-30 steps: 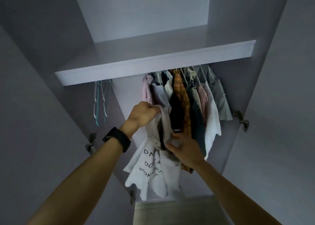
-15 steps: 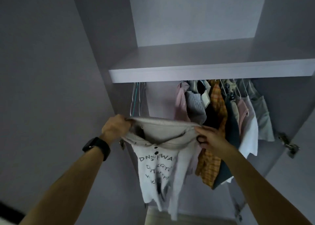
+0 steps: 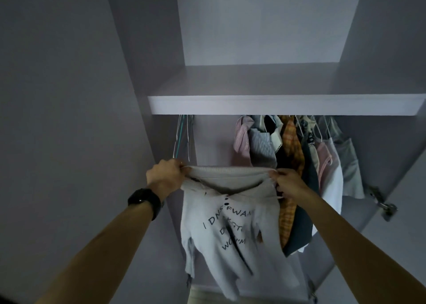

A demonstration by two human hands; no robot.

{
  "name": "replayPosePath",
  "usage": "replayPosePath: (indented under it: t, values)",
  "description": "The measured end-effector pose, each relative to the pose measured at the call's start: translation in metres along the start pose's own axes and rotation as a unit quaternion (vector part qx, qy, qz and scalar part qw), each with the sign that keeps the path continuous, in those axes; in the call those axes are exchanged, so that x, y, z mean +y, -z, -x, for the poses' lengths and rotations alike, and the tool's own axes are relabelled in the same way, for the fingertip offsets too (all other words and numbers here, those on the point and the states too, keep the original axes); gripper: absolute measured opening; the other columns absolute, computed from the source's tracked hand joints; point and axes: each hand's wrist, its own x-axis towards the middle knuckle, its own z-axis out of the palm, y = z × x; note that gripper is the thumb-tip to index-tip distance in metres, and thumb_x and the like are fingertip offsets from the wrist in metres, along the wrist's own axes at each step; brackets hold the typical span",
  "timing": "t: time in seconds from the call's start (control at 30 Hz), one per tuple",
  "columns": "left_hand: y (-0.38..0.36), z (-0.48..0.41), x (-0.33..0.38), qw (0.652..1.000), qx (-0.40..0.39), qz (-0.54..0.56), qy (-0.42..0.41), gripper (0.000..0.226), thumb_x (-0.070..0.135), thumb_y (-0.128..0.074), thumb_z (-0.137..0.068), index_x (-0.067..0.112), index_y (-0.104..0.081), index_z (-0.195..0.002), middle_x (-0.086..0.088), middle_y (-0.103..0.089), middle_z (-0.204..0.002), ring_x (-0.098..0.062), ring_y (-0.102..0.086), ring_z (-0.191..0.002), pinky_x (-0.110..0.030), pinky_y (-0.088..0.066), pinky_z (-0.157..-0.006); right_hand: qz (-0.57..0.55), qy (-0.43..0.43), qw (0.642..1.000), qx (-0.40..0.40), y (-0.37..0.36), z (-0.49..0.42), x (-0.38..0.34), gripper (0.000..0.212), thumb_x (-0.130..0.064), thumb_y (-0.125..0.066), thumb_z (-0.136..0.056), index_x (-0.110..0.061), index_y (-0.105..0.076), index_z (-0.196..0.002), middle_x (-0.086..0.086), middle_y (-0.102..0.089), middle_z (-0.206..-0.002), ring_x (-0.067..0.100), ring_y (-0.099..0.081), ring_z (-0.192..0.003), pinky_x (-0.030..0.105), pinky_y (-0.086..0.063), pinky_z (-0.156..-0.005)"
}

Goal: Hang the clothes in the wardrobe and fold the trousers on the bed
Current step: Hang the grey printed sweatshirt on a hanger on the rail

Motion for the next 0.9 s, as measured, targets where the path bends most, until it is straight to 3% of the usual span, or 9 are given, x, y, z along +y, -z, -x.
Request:
replayPosePath:
  t: [0.07,0.13,0.23,0.37,0.5,0.57,0.67,0.77,0.9]
  values:
    - [-0.006,0.004,0.008,0.999,0.015,-0.039,-0.007,0.037,0.050,-0.042,-0.102,0.026,-0.066,-0.117,-0.008,-0.068,-0.114,-0.033,-0.065,-0.104,-0.038,-0.049,-0.085,0.085,0.061,0.994,0.037,0.005,-0.003,0.001,0.030,-0.026,-0.059,-0.102,0.000,-0.066,-0.088,0.015,-0.059,-0.078,0.029,-0.058,-0.075,0.034,-0.043,-0.070]
    - [-0.011,0.008,0.017,0.994,0.041,-0.095,-0.022,0.031,0.040,-0.042,-0.103,0.023,-0.066,-0.112,-0.008,-0.069,-0.110,-0.031,-0.066,-0.101,-0.037,-0.045,-0.087,0.171,0.106,0.978,0.047,0.005,-0.002,0.002,0.029,-0.027,-0.057,-0.102,-0.009,-0.061,-0.079,0.011,-0.060,-0.075,0.029,-0.060,-0.078,0.036,-0.045,-0.070]
    - [-0.007,0.010,0.024,0.978,0.080,-0.185,-0.056,0.022,0.028,-0.048,-0.098,0.023,-0.067,-0.108,-0.005,-0.072,-0.102,-0.026,-0.065,-0.099,-0.037,-0.037,-0.100,0.266,0.146,0.951,0.053,0.005,-0.002,-0.001,0.019,-0.031,-0.054,-0.102,-0.018,-0.059,-0.088,0.008,-0.064,-0.082,0.030,-0.062,-0.082,0.039,-0.051,-0.072]
    - [-0.002,0.024,0.020,0.964,0.088,-0.241,-0.063,0.021,0.026,-0.052,-0.094,0.021,-0.071,-0.101,-0.002,-0.074,-0.096,-0.024,-0.060,-0.103,-0.038,-0.032,-0.100,0.348,0.201,0.915,0.033,-0.001,-0.004,-0.010,0.015,-0.036,-0.050,-0.102,-0.025,-0.060,-0.099,0.005,-0.063,-0.092,0.033,-0.062,-0.090,0.034,-0.046,-0.068]
    - [0.006,0.051,0.014,0.942,0.158,-0.280,-0.097,0.013,0.014,-0.059,-0.062,0.014,-0.072,-0.063,-0.003,-0.066,-0.059,-0.027,-0.061,-0.069,-0.039,-0.050,-0.073,0.420,0.248,0.873,-0.005,-0.021,-0.008,-0.015,0.015,-0.037,-0.051,-0.098,-0.027,-0.061,-0.103,0.008,-0.070,-0.106,0.034,-0.064,-0.102,0.036,-0.049,-0.075]
    - [0.005,0.062,0.009,0.932,0.209,-0.271,-0.121,0.019,0.011,-0.051,-0.059,0.015,-0.070,-0.056,-0.005,-0.061,-0.055,-0.028,-0.058,-0.061,-0.040,-0.051,-0.067,0.442,0.256,0.859,-0.031,-0.030,-0.013,-0.018,0.013,-0.035,-0.052,-0.096,-0.026,-0.061,-0.101,0.008,-0.070,-0.109,0.034,-0.064,-0.106,0.035,-0.048,-0.077]
    - [0.007,0.068,0.004,0.922,0.221,-0.298,-0.108,0.034,0.014,-0.043,-0.070,0.014,-0.077,-0.068,-0.011,-0.069,-0.075,-0.037,-0.066,-0.082,-0.054,-0.052,-0.088,0.441,0.271,0.853,-0.067,-0.041,-0.018,-0.026,0.016,-0.030,-0.055,-0.092,-0.031,-0.066,-0.103,0.000,-0.069,-0.117,0.029,-0.062,-0.111,0.031,-0.047,-0.079]
    - [0.022,0.067,0.007,0.918,0.202,-0.331,-0.087,0.023,0.018,-0.059,-0.078,0.016,-0.081,-0.080,-0.019,-0.070,-0.116,-0.050,-0.054,-0.125,-0.071,-0.030,-0.110,0.415,0.317,0.846,-0.110,-0.051,-0.023,-0.040,0.031,-0.031,-0.055,-0.095,-0.032,-0.062,-0.126,-0.002,-0.061,-0.131,0.027,-0.055,-0.122,0.030,-0.046,-0.092]
    - [0.021,0.066,-0.001,0.906,0.214,-0.357,-0.081,0.029,0.026,-0.053,-0.085,0.021,-0.081,-0.085,-0.018,-0.057,-0.142,-0.055,-0.035,-0.140,-0.074,-0.008,-0.114,0.410,0.355,0.833,-0.105,-0.072,-0.033,-0.060,0.039,-0.035,-0.054,-0.096,-0.026,-0.055,-0.135,0.001,-0.058,-0.134,0.030,-0.048,-0.124,0.036,-0.047,-0.099]
